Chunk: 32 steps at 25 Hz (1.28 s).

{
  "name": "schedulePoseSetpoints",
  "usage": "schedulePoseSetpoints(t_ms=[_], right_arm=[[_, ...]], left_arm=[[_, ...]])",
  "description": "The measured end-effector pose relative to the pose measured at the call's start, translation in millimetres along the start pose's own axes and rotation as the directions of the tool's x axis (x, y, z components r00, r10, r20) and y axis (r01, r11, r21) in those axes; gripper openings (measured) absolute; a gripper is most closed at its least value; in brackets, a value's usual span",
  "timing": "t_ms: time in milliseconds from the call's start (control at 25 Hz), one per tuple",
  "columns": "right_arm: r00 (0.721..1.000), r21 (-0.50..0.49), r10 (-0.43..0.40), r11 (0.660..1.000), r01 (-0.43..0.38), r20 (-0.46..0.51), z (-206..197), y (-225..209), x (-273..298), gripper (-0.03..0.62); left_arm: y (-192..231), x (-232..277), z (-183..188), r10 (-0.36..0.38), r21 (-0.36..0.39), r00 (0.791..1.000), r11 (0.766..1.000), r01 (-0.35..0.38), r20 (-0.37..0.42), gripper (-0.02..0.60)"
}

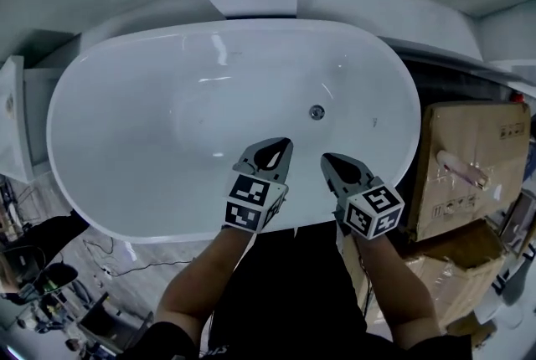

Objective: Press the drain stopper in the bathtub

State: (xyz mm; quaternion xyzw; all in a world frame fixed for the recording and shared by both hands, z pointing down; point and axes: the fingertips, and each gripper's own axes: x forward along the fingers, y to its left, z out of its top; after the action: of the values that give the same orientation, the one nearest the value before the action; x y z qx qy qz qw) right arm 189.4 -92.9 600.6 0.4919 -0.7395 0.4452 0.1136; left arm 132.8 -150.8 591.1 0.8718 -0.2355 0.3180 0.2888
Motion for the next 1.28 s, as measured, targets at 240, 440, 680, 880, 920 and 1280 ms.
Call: schedulePoseSetpoints(t_ms=[240,440,680,880,920,1280], right_arm=[[0.999,0.03,-0.007,1.0,0.009,-0.047,-32,-63,58,0.014],[0.993,0.075,-0.054,0.995,0.062,-0.101,-64,-120,108,0.014],[0.981,0.024,-0.026,0.999,0.031,-0.191,-106,-160,159,0.014],[0.961,-0.035,-0.062,0.998,0.055,-0.268,-142,-200,210,0.014],[0.958,-0.05,-0.079,0.996,0.068,-0.277,-149,-209,217,0.015],[0.907,-0.197,-0.197,0.972,0.131,-0.373,-208,-286,269,0.015]], left_arm=[[32,71,-30,-0.002,-0.021,0.999,1.0,0.001,-0.039,0.014],[63,122,-73,0.028,-0.015,0.994,0.999,-0.03,-0.109,0.014],[83,174,-133,0.02,-0.056,0.987,0.998,-0.03,-0.16,0.014],[111,213,-187,-0.002,-0.139,0.977,0.99,-0.029,-0.215,0.014],[116,218,-196,-0.002,-0.144,0.974,0.989,-0.031,-0.225,0.014],[142,261,-235,0.026,-0.048,0.971,0.998,-0.038,-0.236,0.014]])
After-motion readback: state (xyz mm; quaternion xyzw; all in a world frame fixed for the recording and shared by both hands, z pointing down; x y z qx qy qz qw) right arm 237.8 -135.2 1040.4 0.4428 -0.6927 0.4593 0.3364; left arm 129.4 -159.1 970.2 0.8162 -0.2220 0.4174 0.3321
